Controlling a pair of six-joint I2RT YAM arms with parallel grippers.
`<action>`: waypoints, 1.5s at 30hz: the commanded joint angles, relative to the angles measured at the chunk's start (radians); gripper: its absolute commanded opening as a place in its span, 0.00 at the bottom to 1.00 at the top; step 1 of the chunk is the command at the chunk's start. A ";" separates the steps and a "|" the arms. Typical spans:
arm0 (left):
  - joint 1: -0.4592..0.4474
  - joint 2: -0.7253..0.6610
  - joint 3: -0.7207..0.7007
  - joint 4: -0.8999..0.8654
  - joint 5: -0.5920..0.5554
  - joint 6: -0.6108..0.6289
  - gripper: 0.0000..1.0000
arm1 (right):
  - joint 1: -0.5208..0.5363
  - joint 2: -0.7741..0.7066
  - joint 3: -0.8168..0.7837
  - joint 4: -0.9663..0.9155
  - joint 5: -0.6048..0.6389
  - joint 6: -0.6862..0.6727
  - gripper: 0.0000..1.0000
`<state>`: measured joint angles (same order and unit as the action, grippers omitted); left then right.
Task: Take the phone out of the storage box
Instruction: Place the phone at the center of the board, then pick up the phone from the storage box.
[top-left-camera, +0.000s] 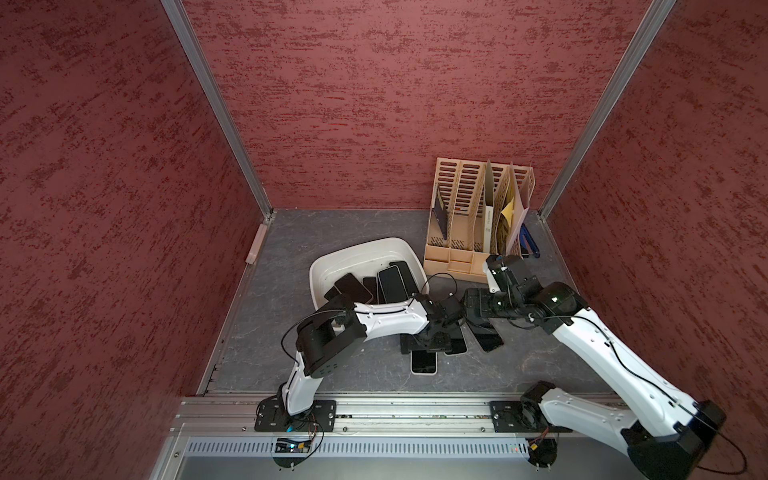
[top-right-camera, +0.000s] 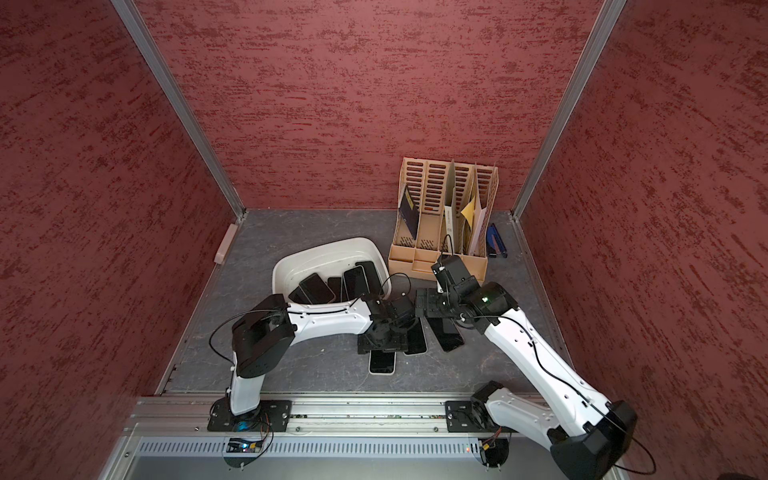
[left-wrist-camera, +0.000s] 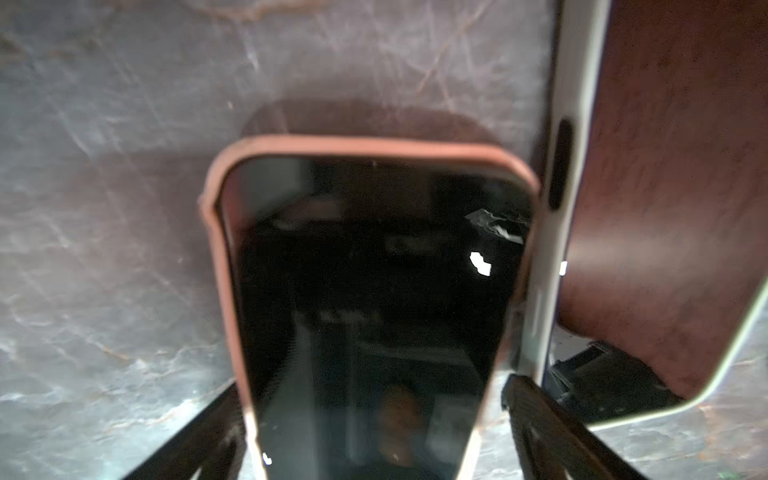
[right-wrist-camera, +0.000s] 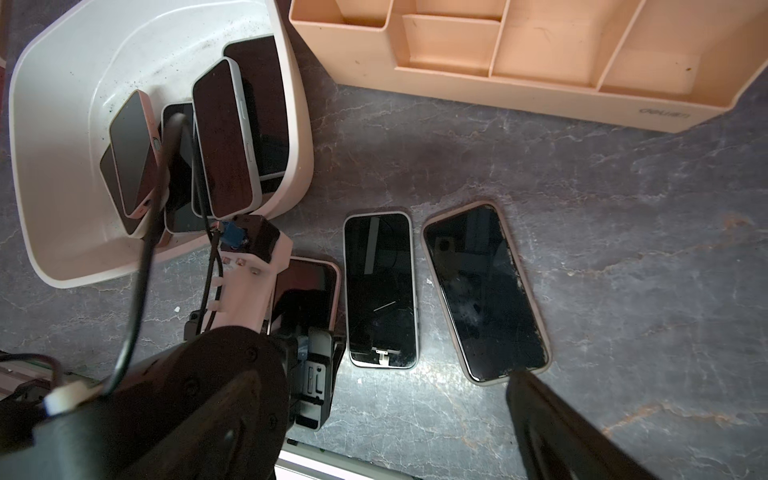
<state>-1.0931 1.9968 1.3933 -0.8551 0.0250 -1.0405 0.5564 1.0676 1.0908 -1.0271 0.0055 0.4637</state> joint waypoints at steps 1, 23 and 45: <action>0.010 0.007 -0.031 0.077 -0.008 0.005 1.00 | 0.011 -0.003 0.014 0.019 -0.028 0.000 0.98; 0.069 -0.551 -0.178 -0.126 -0.166 -0.107 1.00 | -0.010 0.114 0.194 0.029 -0.142 -0.061 0.98; 0.520 -1.016 -0.348 -0.230 -0.054 -0.066 1.00 | 0.211 0.847 0.658 0.041 -0.047 -0.136 0.98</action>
<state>-0.5777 1.0042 1.0702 -1.0870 -0.0559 -1.1282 0.7536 1.8736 1.7054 -0.9726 -0.1722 0.3321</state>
